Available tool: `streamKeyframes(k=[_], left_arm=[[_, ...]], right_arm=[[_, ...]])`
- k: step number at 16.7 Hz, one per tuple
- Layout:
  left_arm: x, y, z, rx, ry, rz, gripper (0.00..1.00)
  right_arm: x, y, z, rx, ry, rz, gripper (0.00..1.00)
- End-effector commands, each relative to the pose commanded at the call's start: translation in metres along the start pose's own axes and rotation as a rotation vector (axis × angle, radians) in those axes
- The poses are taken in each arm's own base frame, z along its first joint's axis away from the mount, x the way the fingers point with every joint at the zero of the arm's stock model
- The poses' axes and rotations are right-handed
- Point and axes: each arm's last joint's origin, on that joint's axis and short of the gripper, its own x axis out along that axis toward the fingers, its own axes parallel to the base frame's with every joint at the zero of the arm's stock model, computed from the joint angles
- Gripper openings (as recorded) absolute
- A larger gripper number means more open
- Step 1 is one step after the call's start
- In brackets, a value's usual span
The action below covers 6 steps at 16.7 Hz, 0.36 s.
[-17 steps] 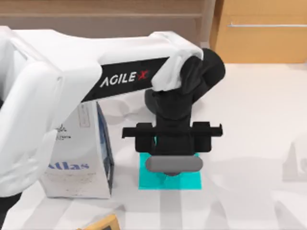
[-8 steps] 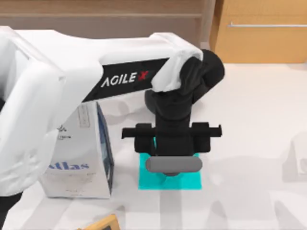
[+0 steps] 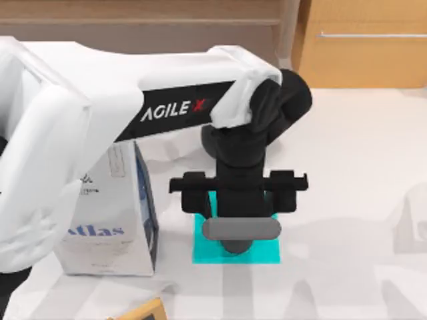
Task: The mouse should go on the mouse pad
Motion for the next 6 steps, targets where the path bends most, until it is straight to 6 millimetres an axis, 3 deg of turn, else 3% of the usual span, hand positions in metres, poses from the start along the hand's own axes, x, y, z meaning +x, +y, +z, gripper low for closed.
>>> streamKeyframes(k=[6], left_arm=[[0.0,0.0,0.0,0.0,0.0,0.0,1.0]], right_arm=[[0.0,0.0,0.0,0.0,0.0,0.0,1.0]])
